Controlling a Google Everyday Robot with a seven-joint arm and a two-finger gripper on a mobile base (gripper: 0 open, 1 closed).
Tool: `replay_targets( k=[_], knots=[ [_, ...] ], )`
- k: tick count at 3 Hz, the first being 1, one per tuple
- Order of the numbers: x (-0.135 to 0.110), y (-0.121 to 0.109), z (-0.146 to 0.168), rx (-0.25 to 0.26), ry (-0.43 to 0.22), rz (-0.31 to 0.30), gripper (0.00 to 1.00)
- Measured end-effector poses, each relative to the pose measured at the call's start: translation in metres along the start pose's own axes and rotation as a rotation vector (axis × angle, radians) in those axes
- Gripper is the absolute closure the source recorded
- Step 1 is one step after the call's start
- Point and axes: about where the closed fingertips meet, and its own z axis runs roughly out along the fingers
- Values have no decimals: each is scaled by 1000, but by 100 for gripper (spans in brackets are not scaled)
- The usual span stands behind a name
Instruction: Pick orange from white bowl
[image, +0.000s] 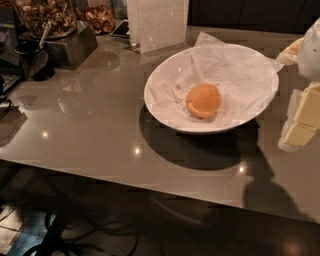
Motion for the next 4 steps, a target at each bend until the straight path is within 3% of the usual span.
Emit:
replay_targets(
  k=[1, 3, 4],
  knots=[
    [0, 0, 0, 0, 0, 0, 0],
    [-25, -31, 24, -59, -98, 1, 0],
    [-26, -33, 26, -60, -102, 2, 0]
  ],
)
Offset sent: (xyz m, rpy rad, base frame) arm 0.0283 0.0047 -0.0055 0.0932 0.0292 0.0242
